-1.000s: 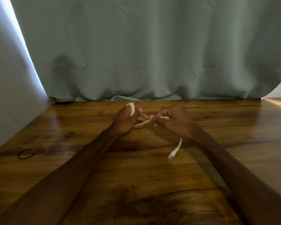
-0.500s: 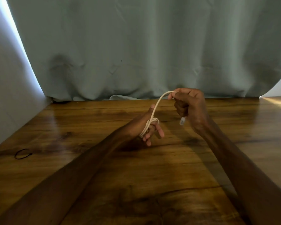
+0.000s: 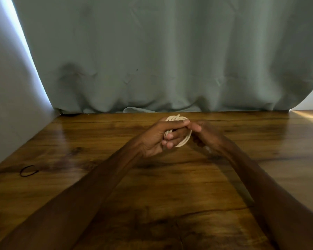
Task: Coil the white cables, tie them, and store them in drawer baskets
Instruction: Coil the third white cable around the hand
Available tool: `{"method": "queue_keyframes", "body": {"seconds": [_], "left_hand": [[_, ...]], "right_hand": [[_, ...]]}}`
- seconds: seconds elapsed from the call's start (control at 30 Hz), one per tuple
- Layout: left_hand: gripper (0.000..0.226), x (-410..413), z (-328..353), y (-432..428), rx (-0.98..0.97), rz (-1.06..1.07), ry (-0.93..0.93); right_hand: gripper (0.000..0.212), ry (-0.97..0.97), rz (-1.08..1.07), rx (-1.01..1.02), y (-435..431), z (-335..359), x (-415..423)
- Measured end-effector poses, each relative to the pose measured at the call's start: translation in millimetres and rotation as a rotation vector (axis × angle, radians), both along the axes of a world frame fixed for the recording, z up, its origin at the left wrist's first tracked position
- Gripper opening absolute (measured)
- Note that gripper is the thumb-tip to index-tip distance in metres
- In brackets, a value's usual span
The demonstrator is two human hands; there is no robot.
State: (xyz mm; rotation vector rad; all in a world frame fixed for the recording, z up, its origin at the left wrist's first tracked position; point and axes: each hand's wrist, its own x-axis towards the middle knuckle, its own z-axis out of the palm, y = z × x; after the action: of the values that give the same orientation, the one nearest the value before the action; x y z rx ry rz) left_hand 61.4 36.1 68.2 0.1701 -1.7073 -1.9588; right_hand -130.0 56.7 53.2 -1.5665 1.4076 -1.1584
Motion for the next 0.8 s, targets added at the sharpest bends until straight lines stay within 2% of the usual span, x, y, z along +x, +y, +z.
{"method": "queue_keyframes", "body": {"seconds": [0.07,0.13,0.23,0.3,0.4,0.5,0.6,0.7,0.77,0.8], "left_hand": [[0.035,2.5,1.7,-1.2,0.048,0.08,0.046],[0.037,4.8,2.8,-5.1,0.106,0.133,0.097],[0.039,9.3,2.0,-13.7,0.13,0.174,0.135],[0.035,10.2,-3.1,-23.2,0.14,0.263,0.136],[0.031,10.3,-13.4,-32.6,0.151,0.45,0.087],[0.03,11.3,-19.7,-41.0,0.118,0.63,0.001],[0.032,11.0,-26.7,-43.4,0.001,0.741,-0.182],[0.027,13.0,-34.4,-41.2,-0.178,0.715,-0.4],[0.013,15.4,-32.3,-33.6,-0.238,0.643,-0.46],[0.015,16.4,-29.6,-31.3,-0.269,0.629,-0.476]], "right_hand": [[0.031,0.07,0.093,0.049,0.3,-13.4,11.9],[0.024,0.22,0.147,0.049,3.8,-17.3,21.5],[0.03,0.277,0.201,0.043,8.8,-14.7,33.9],[0.034,0.341,0.248,-0.006,9.9,-13.8,40.0],[0.033,0.577,0.276,-0.136,7.4,-15.9,45.4],[0.029,0.754,0.34,-0.198,9.4,-14.6,52.2],[0.027,0.873,0.362,-0.249,15.6,-8.6,56.9],[0.019,0.903,0.382,-0.332,23.0,-0.3,57.1],[0.023,0.922,0.362,-0.438,23.7,4.6,54.3],[0.025,0.946,0.33,-0.507,22.0,6.5,51.9]]}}
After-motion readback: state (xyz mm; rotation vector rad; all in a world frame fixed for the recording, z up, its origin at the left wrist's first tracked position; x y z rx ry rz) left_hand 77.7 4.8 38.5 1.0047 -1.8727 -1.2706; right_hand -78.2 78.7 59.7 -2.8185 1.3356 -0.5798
